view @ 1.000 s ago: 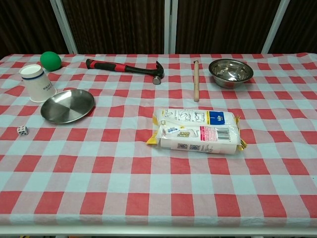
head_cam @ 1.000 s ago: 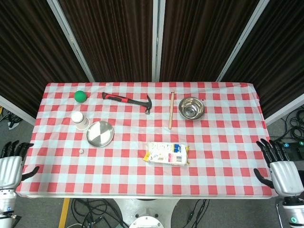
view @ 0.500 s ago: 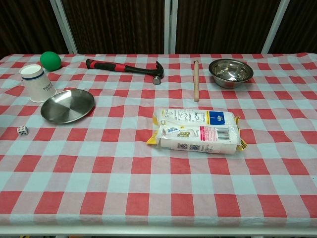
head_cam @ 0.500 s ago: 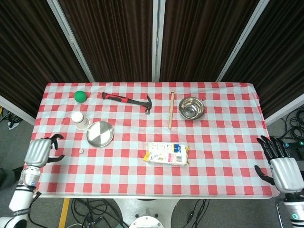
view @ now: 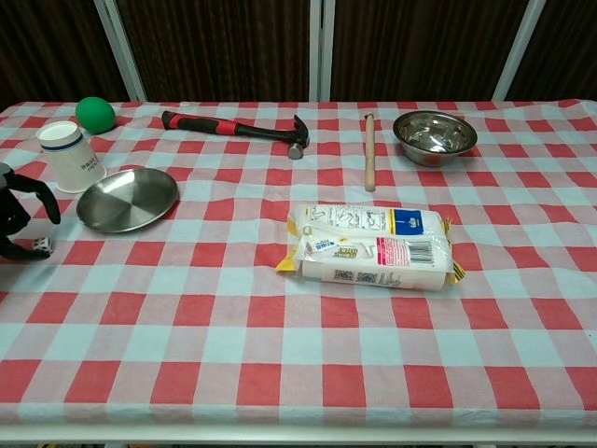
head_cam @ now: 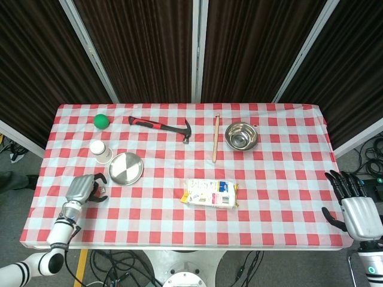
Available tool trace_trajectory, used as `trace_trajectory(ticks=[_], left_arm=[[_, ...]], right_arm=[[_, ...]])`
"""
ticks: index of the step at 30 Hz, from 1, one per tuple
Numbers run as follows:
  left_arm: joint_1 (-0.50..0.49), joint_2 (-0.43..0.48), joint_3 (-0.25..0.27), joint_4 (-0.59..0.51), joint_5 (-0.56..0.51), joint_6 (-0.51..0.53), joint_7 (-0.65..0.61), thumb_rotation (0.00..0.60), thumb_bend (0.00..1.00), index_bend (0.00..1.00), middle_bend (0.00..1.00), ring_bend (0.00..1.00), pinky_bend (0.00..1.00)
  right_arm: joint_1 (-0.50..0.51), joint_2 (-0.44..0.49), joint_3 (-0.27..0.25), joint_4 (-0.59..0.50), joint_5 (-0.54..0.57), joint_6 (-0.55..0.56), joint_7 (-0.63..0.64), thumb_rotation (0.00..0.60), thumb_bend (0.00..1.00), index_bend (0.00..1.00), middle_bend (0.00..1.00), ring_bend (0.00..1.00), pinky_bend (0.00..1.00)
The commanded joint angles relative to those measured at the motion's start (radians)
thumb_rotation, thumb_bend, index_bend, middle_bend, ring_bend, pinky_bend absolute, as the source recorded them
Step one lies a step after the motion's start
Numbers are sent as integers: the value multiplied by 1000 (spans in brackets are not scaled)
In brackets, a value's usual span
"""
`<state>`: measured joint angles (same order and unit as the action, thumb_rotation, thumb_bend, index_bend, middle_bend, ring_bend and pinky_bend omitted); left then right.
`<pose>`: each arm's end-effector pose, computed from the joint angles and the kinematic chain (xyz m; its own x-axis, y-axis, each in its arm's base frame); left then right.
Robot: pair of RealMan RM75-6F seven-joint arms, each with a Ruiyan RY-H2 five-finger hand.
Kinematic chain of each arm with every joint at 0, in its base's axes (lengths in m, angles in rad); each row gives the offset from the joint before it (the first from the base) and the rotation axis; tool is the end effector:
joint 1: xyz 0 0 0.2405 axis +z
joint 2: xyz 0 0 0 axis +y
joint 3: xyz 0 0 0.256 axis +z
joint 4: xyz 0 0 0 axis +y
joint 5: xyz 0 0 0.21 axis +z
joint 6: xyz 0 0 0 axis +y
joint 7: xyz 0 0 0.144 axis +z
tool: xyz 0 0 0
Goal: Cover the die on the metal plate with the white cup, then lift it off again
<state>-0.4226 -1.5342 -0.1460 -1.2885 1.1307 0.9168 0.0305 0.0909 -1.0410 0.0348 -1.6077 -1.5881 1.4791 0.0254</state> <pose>-0.3018 0.2913 0.0005 0.2080 0.3855 0.8989 0.9677 0.0528 -0.2466 -0.3067 -0.1796 0.1765 0.4547 -0.0161 0.8905 -0.8870 -0.0981 0.4512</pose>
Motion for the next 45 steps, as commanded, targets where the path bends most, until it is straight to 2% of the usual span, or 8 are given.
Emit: trace_trajectory(ticks=[1,11,19,25,31,37,41,45], left_arm=[[-6,-15,6,20,-14,-7,19,600,246,464,897,905,933],[-3,-21,14,36,-34,-4,29,600,302,477,901,909,933],[-12,-37,13,63,-36,-1,38,600,372,572,931,934,938],[-28,-25,-11,26,12,49,26,600,377,583,932,935,938],[-108,-57,-55,59,12,6,57,600,376,567,937,941,938],[-171,-116,-87,117,-64,-39,133,600,361,512,936,939,938],[-179,-125,-83,115,-92,-42,166,600,238,396,926,934,936],[-152,-107,-79,73,-53,46,154,600,153,283,869,903,908]], right_arm=[[0,0,0,1,3,-2,1,600,226,58,74,0,9],[4,-2,0,0,8,-9,-3,600,226,58,74,0,9],[3,0,-2,-2,12,-9,-5,600,226,58,75,0,9],[-2,2,-3,-2,11,0,-6,600,226,58,75,0,9],[-4,0,-3,9,18,-2,8,600,225,58,75,0,9],[-11,0,-5,20,21,5,22,600,226,58,75,0,14],[-15,1,-6,28,26,6,31,600,226,58,75,0,23],[-11,0,-4,32,24,3,35,600,226,58,75,0,31]])
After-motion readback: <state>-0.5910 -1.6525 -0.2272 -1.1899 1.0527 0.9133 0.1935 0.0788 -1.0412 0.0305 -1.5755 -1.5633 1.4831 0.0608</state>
